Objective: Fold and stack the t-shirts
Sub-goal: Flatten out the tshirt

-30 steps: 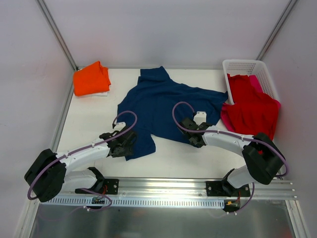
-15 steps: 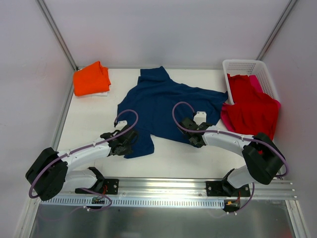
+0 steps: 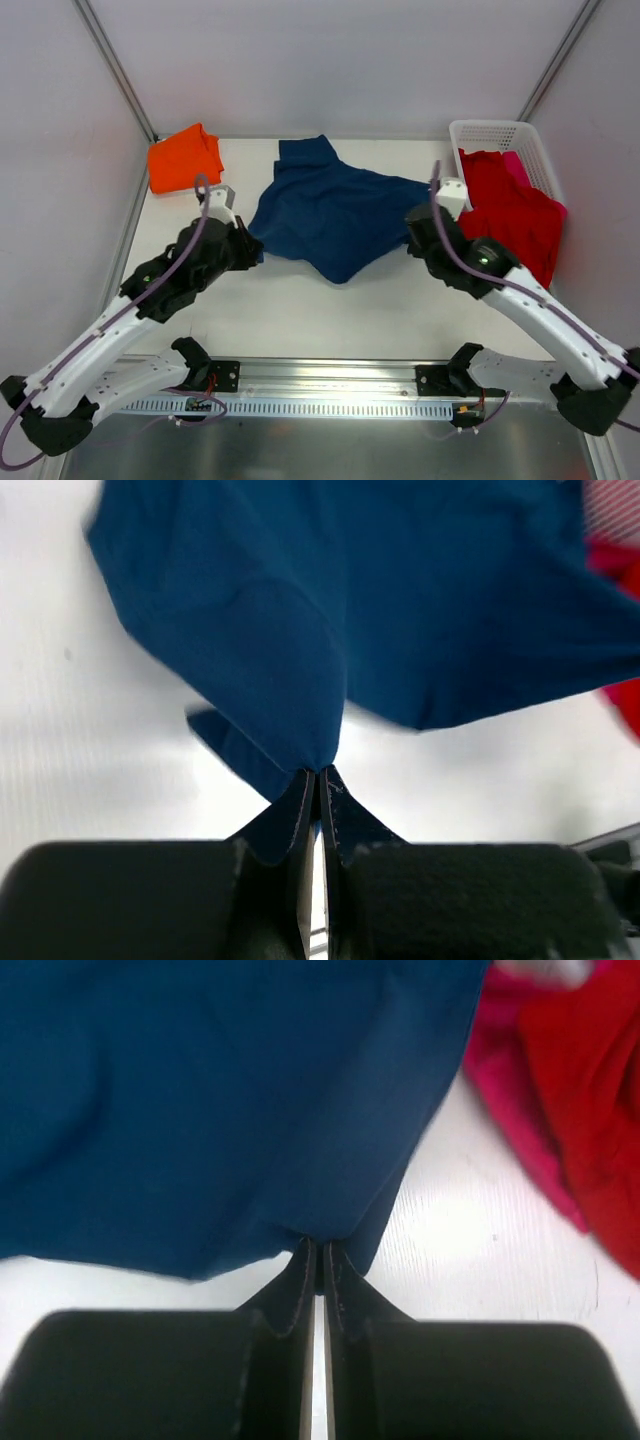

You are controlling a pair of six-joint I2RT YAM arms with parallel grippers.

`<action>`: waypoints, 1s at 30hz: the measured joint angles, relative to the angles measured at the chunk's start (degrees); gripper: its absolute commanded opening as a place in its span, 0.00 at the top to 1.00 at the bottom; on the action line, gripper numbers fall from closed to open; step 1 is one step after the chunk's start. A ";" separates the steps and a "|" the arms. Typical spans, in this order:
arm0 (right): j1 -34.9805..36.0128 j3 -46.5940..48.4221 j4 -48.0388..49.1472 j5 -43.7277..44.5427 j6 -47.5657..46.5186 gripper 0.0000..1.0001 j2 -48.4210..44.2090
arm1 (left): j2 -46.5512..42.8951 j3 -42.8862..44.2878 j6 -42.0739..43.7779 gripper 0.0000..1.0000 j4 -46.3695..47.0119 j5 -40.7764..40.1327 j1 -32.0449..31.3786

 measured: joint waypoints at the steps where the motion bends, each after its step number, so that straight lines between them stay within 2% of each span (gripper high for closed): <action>1: 0.17 3.32 -1.14 0.42 -1.14 0.99 -2.71 | -1.27 2.56 1.57 1.00 -0.50 0.04 0.00; 7: 1.40 14.45 -2.73 -0.28 -8.66 1.00 -16.76 | -4.31 15.08 10.16 1.00 -2.64 1.86 0.00; 12: 1.49 20.39 0.92 -10.58 -17.81 0.99 -27.78 | -5.88 23.98 17.46 1.00 -4.94 6.58 0.00; 18: 1.27 21.18 9.46 -24.28 -26.16 1.00 -38.27 | -10.56 34.27 26.14 1.00 -4.98 15.28 0.00; 25: -0.81 22.86 13.29 -37.42 -29.59 0.99 -40.24 | -20.04 36.02 33.66 1.00 0.04 25.11 0.00; 30: -1.05 22.43 15.30 -46.69 -29.57 0.99 -40.19 | -23.32 36.02 35.17 1.00 1.42 33.48 0.00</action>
